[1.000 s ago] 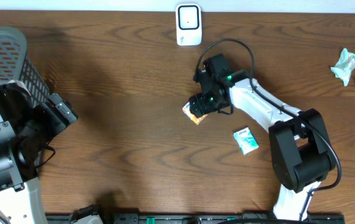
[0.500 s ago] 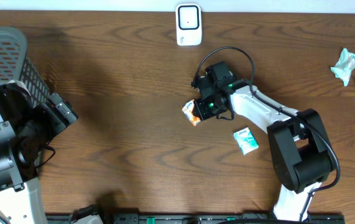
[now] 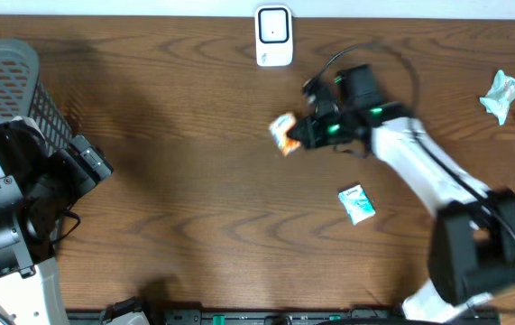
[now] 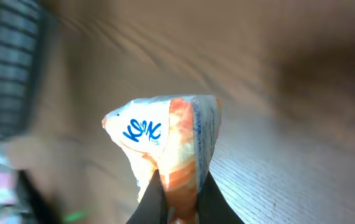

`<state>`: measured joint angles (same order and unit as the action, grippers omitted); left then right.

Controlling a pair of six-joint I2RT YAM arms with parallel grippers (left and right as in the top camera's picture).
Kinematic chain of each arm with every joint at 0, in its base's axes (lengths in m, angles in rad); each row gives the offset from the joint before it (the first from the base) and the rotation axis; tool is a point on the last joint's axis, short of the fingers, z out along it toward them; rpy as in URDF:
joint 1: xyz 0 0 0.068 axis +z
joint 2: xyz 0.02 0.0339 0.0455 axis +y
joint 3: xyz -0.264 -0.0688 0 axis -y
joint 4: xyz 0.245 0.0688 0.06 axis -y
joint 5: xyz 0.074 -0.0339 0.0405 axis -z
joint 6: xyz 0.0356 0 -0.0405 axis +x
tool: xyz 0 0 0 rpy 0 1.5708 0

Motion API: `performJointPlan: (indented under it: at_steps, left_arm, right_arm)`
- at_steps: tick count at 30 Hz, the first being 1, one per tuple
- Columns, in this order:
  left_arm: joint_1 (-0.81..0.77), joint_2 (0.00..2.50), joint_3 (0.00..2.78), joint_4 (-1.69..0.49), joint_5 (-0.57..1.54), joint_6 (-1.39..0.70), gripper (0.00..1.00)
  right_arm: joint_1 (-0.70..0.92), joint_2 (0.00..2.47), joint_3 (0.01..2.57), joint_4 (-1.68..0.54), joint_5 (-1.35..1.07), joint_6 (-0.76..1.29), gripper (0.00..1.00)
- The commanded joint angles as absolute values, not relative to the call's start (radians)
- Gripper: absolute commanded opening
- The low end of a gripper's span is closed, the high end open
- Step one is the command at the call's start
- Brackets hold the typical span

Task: Scan the item barcode
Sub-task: 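Grasp the orange snack pack with the right gripper and lift it, then hold the orange pack up against the scanner face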

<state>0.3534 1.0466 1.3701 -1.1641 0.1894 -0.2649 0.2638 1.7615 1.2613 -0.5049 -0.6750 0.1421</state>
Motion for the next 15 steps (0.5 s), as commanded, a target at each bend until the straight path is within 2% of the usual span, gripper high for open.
performJointPlan:
  at_steps: [1, 8, 15]
  left_arm:
    - [0.359, 1.047, 1.386, -1.166, 0.198, -0.266, 0.98]
    - [0.359, 1.047, 1.386, -1.166, 0.198, -0.266, 0.97]
    - [0.359, 1.047, 1.386, -1.166, 0.198, -0.266, 0.98]
  right_arm:
    - [0.187, 1.674, 1.288, -0.492, -0.895, 0.147, 0.01]
    - [0.154, 1.665, 1.288, -0.461, -1.281, 0.032, 0.01]
    - [0.09, 1.665, 1.288, -0.226, -1.557, 0.208, 0.01]
